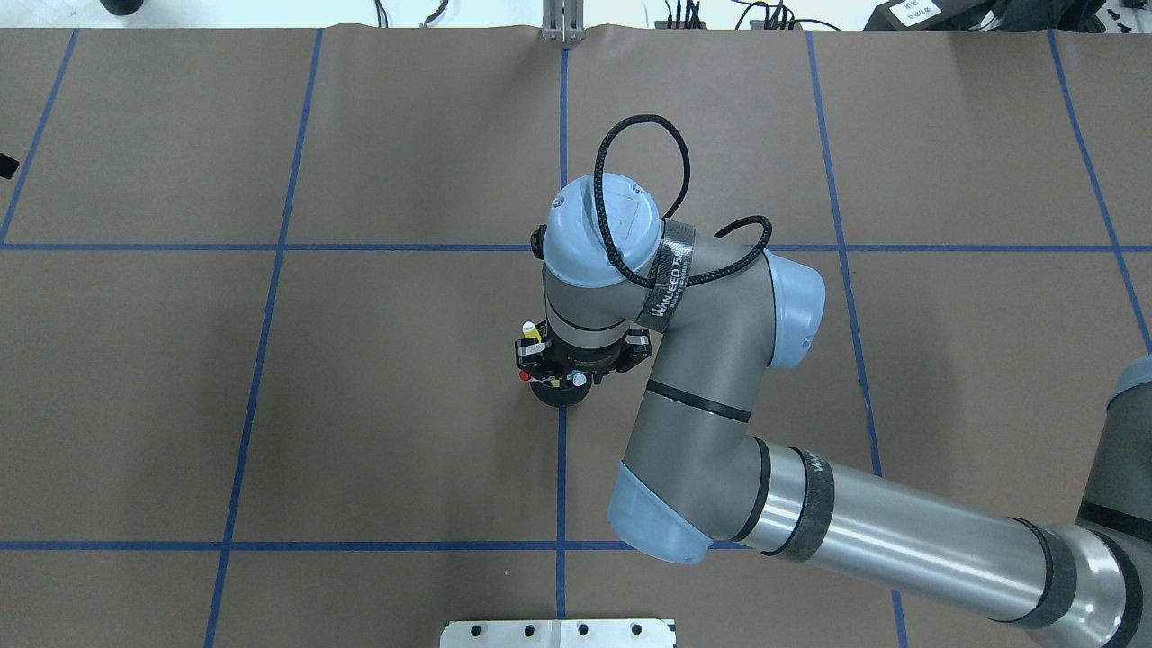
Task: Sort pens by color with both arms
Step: 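Lower the right gripper and grasp the blue marker in the cup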
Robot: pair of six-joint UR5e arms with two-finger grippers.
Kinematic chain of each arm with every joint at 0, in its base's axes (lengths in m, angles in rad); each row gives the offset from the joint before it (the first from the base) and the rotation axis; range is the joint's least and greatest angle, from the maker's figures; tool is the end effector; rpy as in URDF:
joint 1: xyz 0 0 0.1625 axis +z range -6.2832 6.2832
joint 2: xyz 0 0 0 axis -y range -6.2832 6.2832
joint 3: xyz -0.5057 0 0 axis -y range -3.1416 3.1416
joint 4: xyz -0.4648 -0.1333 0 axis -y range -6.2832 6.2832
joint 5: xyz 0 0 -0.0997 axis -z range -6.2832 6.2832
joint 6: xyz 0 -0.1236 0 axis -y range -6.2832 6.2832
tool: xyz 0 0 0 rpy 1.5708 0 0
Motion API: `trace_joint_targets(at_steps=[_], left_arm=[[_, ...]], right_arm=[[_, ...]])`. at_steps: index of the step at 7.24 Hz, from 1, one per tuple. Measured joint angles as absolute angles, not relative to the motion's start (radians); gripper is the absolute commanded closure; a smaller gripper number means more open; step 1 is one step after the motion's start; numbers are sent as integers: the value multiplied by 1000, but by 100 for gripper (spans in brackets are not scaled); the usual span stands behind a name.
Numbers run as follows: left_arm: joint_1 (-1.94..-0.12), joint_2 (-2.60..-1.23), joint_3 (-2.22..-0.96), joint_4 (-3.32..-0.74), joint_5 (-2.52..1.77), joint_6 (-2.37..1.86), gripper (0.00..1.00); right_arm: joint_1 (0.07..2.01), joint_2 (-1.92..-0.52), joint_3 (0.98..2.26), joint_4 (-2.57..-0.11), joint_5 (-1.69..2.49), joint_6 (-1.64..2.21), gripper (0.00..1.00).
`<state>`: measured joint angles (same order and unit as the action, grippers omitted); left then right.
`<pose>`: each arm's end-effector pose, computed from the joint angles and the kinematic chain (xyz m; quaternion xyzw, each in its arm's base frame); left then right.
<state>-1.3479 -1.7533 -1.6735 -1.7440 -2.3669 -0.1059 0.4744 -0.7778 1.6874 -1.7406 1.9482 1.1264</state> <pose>0.1032 -0.6589 0.5624 0.1448 0.4067 0.1404 0.8910 -0.6687 -0.4420 0.1682 0.0007 -0.3958 -0.0541 0.9167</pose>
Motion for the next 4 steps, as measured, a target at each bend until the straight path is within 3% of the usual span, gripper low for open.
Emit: trace_joint_targets(at_steps=[3, 4], left_arm=[[-1347, -1753, -1672, -1744, -2367, -106, 0], [-1347, -1753, -1672, -1744, -2367, -106, 0]], right_arm=[[474, -777, 1686, -1739, 1948, 1125, 99], [474, -777, 1688, -1740, 1948, 1124, 100]])
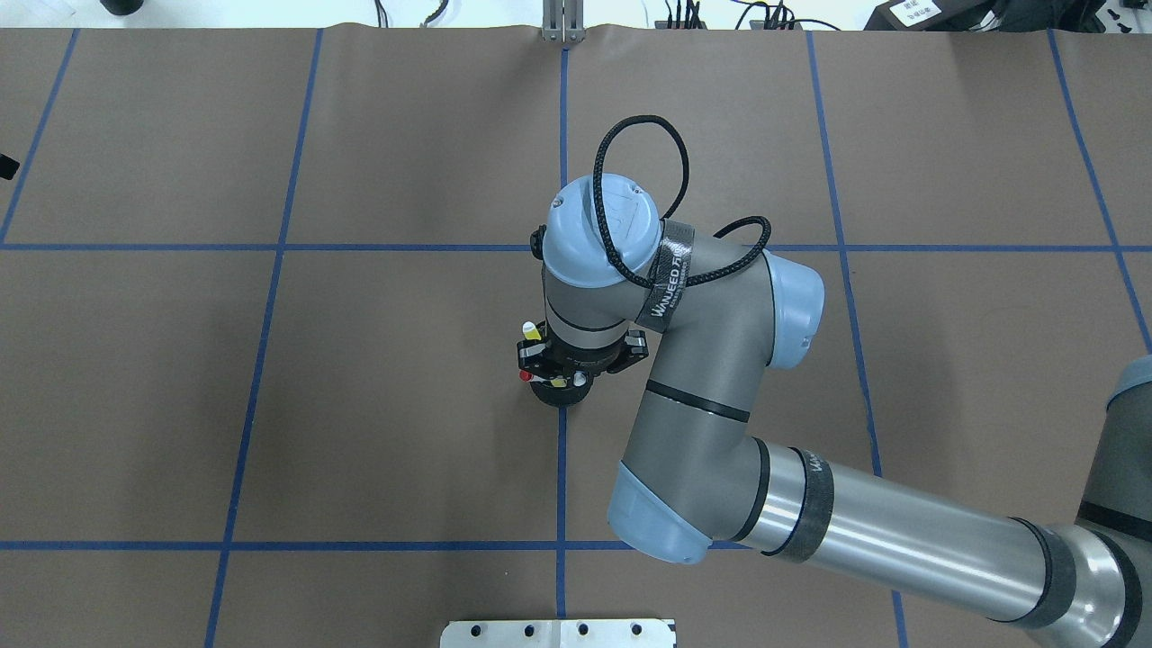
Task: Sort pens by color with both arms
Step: 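Lower the right gripper and grasp the blue marker in the cup, then lift the blue marker out of the cup with the right gripper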
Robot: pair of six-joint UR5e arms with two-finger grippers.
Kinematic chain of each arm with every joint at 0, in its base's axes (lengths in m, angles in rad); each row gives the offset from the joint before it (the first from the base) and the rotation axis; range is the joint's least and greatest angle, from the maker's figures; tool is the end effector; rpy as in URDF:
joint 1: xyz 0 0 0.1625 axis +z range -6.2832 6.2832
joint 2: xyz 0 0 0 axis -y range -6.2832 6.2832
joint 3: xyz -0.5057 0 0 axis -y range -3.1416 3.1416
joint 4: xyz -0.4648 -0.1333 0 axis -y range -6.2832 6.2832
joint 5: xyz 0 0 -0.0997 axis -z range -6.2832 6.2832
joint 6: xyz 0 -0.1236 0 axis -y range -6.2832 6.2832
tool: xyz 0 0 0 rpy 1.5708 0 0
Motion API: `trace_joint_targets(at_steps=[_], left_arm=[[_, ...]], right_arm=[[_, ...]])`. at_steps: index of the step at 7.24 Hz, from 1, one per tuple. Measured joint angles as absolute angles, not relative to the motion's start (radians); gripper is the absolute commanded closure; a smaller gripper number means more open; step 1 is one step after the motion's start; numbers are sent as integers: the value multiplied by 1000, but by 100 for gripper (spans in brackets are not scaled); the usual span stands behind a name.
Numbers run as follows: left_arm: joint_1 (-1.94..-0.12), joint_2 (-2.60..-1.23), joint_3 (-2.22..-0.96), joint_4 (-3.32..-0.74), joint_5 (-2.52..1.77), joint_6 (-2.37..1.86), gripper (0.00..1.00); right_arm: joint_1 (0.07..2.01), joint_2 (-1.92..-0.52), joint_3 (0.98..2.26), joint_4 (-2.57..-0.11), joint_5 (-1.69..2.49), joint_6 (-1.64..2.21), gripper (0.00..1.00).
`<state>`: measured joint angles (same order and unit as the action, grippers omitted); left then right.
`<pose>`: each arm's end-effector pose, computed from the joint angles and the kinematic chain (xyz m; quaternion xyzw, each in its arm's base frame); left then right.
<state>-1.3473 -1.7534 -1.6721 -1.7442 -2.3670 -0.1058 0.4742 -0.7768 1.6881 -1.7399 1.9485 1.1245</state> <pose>0.1037 -0.6591 0.5631 0.1442 0.4067 0.1405 0.8911 -0.6686 -0.4418 0.1669 0.0015 -0.3968 -0.0553 0.9162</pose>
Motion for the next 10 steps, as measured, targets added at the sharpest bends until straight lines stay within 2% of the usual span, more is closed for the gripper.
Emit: trace_joint_targets(at_steps=[3, 7, 10], left_arm=[[-1347, -1753, -1672, -1744, -2367, -106, 0], [-1347, -1755, -1673, -1744, -2367, -106, 0], [-1347, -1755, -1674, -1744, -2367, -106, 0]], right_arm=[[490, -774, 1737, -1755, 1955, 1126, 100], [546, -763, 1985, -1995, 1962, 1126, 100], [568, -728, 1988, -2049, 1915, 1125, 100]])
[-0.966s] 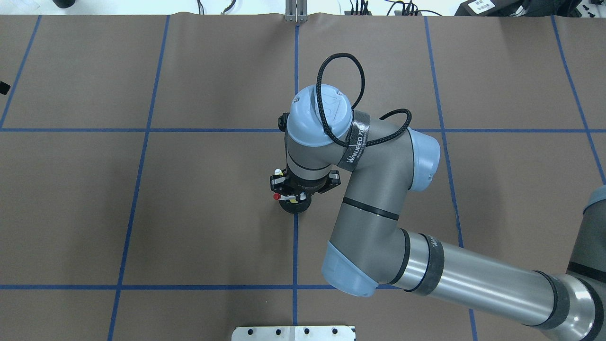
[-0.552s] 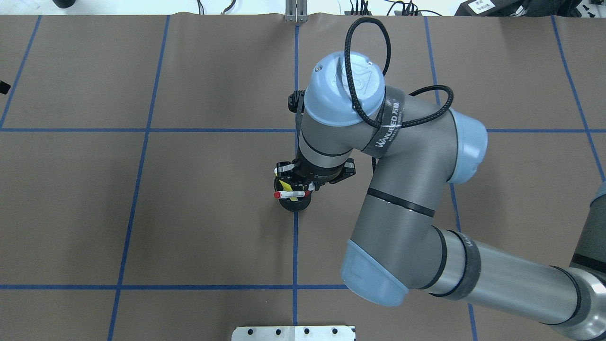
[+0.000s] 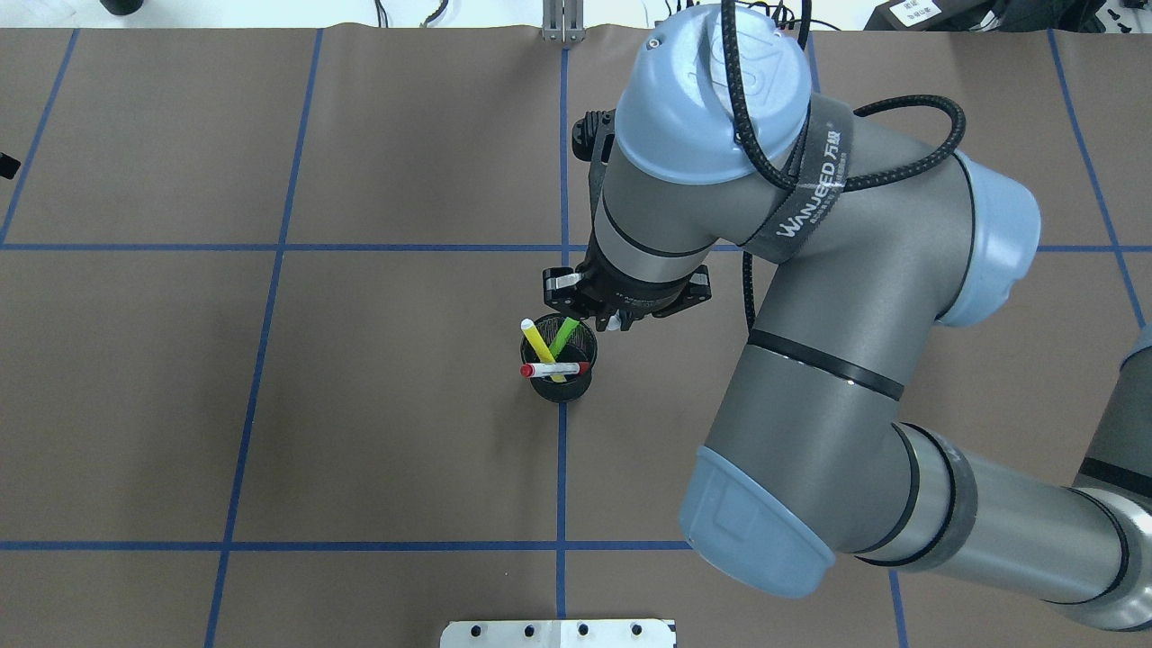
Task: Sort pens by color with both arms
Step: 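Lift the blue marker out of the cup with the right gripper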
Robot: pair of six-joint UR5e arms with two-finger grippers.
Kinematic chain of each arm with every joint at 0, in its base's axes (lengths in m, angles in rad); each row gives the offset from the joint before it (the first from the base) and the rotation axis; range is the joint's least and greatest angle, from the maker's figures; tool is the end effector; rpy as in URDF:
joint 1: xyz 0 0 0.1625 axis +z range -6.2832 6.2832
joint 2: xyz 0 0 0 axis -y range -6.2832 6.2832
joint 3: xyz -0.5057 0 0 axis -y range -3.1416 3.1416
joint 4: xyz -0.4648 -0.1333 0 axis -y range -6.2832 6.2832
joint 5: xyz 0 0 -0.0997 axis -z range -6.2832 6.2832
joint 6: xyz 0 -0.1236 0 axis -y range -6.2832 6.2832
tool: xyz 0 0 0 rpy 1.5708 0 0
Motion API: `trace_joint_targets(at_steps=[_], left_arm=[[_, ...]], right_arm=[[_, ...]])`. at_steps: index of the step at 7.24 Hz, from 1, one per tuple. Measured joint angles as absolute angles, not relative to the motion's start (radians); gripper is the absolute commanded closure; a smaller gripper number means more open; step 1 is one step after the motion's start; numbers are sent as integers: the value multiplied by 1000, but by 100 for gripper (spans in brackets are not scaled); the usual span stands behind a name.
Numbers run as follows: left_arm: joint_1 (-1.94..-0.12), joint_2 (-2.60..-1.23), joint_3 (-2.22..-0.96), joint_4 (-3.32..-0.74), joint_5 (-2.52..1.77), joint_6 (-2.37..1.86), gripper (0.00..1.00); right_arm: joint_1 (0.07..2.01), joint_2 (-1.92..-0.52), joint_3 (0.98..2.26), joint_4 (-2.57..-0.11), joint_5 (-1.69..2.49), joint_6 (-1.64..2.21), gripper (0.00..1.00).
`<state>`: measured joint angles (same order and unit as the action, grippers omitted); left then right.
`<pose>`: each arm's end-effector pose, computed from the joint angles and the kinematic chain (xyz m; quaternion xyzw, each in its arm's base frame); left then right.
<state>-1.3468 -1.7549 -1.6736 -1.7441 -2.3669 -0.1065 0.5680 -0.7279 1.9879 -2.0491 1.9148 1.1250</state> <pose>0.1041 -0.6595 0.5613 0.1453 0.4069 0.1410 0.8908 -0.5175 -0.4390 0.0688 0.0439 -0.4050 -0.0095 0.9132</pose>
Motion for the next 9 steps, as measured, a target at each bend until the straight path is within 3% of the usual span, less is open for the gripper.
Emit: trace_joint_targets(at_steps=[2, 9], left_arm=[[-1346, -1755, -1674, -1744, -2367, -106, 0], [-1343, -1755, -1674, -1744, -2368, -107, 0]], right_arm=[[571, -718, 1914, -2017, 1802, 1103, 100], [620, -732, 1312, -1304, 1345, 1064, 100]])
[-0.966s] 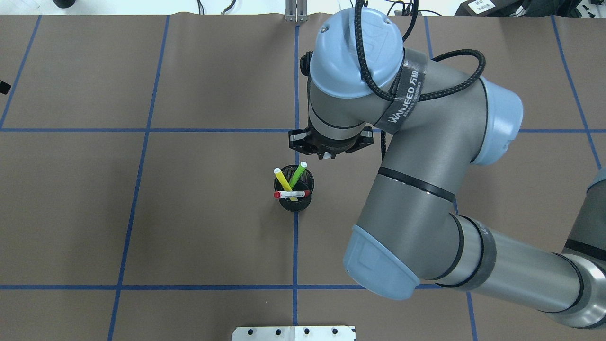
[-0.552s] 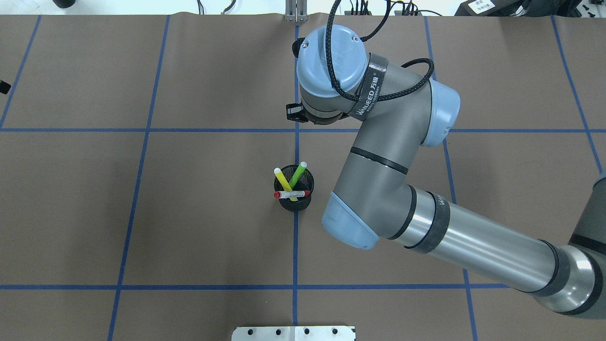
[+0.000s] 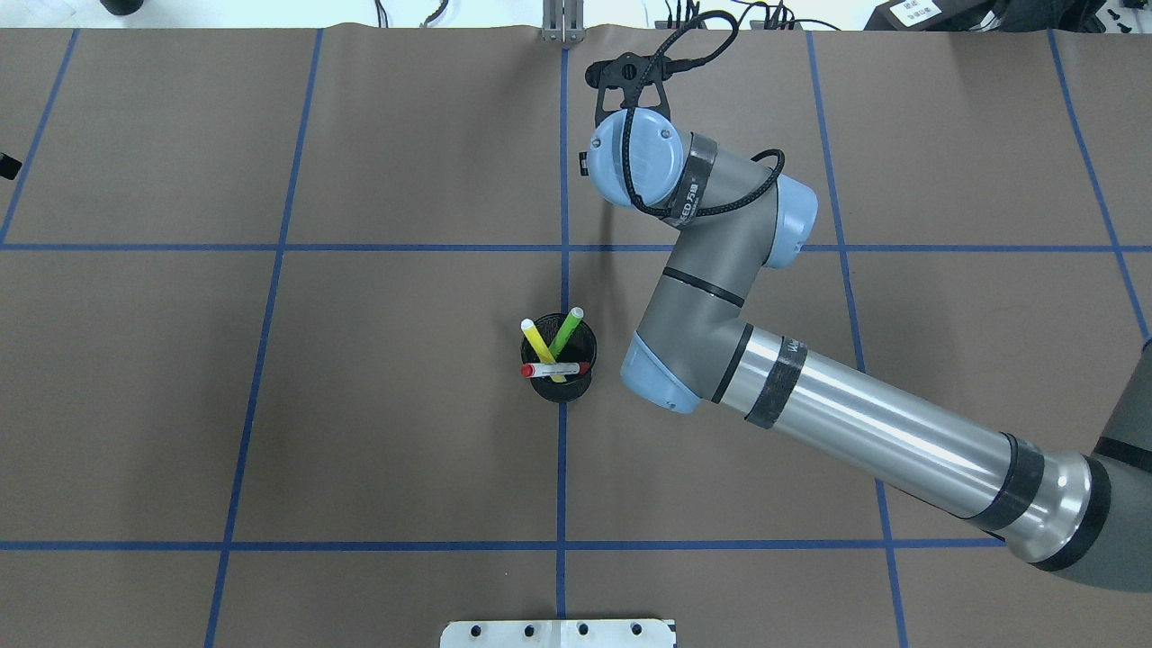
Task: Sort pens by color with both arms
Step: 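Lift the blue marker out of the cup with the right gripper, then lay the blue marker on the table farther from the robot, release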
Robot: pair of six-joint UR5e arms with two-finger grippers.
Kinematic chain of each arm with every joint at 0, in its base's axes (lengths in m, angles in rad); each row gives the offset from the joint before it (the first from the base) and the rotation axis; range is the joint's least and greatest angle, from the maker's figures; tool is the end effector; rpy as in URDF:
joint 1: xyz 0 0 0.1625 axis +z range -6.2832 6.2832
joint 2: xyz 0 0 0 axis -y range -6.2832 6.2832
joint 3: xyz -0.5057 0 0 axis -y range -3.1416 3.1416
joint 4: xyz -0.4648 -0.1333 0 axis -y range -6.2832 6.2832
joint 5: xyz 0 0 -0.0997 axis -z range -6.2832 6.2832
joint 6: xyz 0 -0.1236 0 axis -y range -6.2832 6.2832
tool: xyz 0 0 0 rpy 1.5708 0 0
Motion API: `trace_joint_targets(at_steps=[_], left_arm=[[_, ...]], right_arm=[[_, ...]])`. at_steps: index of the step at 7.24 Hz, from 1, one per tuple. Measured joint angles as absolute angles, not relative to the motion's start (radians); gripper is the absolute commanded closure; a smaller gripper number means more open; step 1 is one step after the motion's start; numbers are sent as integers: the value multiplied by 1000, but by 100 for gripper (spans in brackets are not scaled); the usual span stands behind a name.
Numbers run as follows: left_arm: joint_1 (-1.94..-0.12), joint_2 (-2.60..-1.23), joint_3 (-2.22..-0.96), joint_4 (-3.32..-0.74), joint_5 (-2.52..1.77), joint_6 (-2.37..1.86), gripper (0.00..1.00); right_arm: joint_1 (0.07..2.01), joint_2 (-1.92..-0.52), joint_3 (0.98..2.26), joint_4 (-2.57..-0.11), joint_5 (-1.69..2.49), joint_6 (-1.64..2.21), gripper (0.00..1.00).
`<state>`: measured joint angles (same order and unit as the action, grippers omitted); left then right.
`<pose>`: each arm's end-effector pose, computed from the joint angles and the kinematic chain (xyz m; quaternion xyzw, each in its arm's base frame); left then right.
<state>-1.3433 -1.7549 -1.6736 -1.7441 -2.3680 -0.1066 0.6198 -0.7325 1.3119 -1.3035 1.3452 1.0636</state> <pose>0.1065 -0.6590 0.5612 0.1444 0.4076 0.1426 0.8903 -0.6564 -0.6661 0.2513 0.3048 -0.2903 0.0971 0.9019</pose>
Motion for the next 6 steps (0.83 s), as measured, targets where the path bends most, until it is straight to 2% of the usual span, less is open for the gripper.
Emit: trace_joint_targets(at_steps=[2, 5, 6], left_arm=[[-1336, -1757, -1669, -1744, -2367, -106, 0], [-1333, -1764, -1644, -1771, -2367, -108, 0], [-1332, -1766, -1637, -1781, -2367, -110, 0]], right_arm=[[611, -742, 1205, -1169, 1272, 1065, 100], [606, -801, 1174, -1073, 1236, 1064, 98], [606, -810, 1174, -1063, 1231, 1065, 74]])
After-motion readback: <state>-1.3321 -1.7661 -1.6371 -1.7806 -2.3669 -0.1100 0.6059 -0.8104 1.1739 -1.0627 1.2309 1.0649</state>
